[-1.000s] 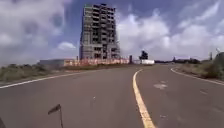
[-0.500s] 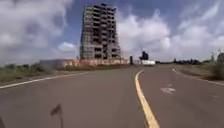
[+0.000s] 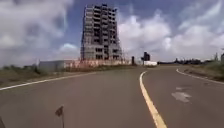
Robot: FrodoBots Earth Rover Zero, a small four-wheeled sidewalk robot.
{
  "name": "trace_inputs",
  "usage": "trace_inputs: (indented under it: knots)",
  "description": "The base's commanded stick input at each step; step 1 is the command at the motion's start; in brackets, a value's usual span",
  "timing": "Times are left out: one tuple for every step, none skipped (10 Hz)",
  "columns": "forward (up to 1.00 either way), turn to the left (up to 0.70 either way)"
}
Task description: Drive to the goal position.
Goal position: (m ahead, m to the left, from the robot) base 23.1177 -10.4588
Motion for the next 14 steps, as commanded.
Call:
trace_inputs:
  knots:
    - [1.00,-0.40]
    - [1.00,-0.40]
    - [1.00,-0.32]
    - [1.00,-0.23]
    - [1.00,-0.12]
    - [1.00,-0.01]
    - [1.00,0.00]
    - [1.00,0.00]
    - [1.00,0.00]
    - [1.00,0.00]
    - [1.00,0.00]
    - [1.00,0.00]
    - [1.00,0.00]
    - [1.00,0.00]
